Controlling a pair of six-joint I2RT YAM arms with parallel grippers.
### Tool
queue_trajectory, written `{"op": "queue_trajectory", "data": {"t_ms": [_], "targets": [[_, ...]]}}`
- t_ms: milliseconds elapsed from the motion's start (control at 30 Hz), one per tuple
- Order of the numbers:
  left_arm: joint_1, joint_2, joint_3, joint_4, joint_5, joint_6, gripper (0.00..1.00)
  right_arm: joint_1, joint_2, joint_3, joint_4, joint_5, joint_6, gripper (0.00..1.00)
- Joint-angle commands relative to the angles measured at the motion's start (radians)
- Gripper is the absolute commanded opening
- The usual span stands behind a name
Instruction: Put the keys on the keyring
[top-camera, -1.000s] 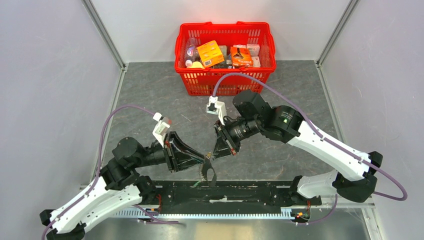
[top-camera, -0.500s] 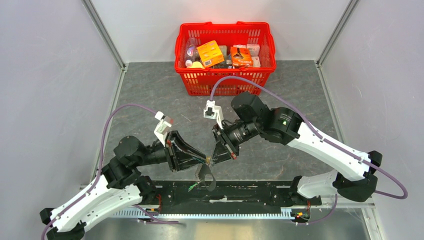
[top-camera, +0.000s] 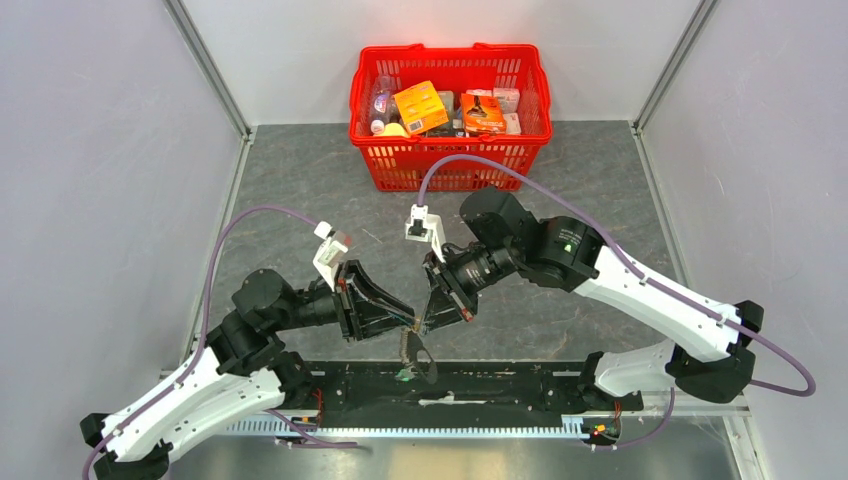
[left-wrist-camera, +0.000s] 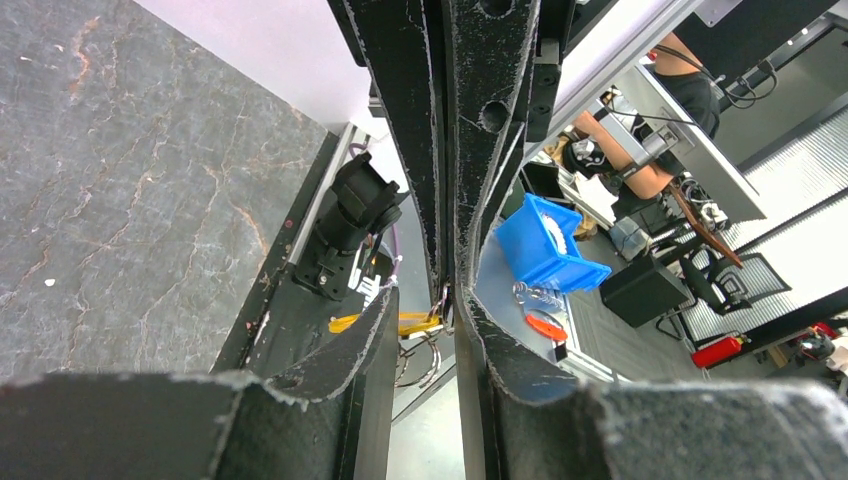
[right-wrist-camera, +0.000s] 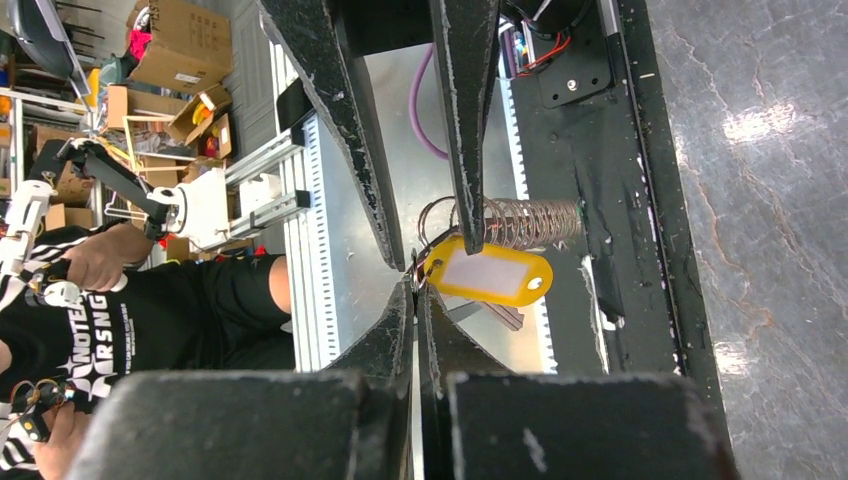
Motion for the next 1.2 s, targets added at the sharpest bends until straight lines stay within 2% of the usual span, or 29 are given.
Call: {"op": "queue_trajectory", "data": {"t_ms": [0,367,700,1000,1167], "targets": [[0.001,-0.008,0.035,0.043,0.025,-0.025,0.34,0.004,0.007,0.048,0.003,0.014,-0.028,0.00],[0.001,-0.003,0.034,0.045,0.040,-0.024,0.34,0.003,0.015,0.070,-0.003,0.046,-0.031,0.00],[0.001,-0.005,0.010,0.136,0.102,-0.077,0.33,0.003,0.029,0.097,-0.004,0.048,-0.040,0.00],[0.001,0.015,0.004,0.191,0.174,-0.117,0.21,0.003,0.039,0.116,-0.005,0.055,-0.043,0.00],[0.001,0.025,-0.007,0.217,0.199,-0.136,0.08,0.004,0.039,0.120,-0.006,0.061,-0.045,0.00]]}}
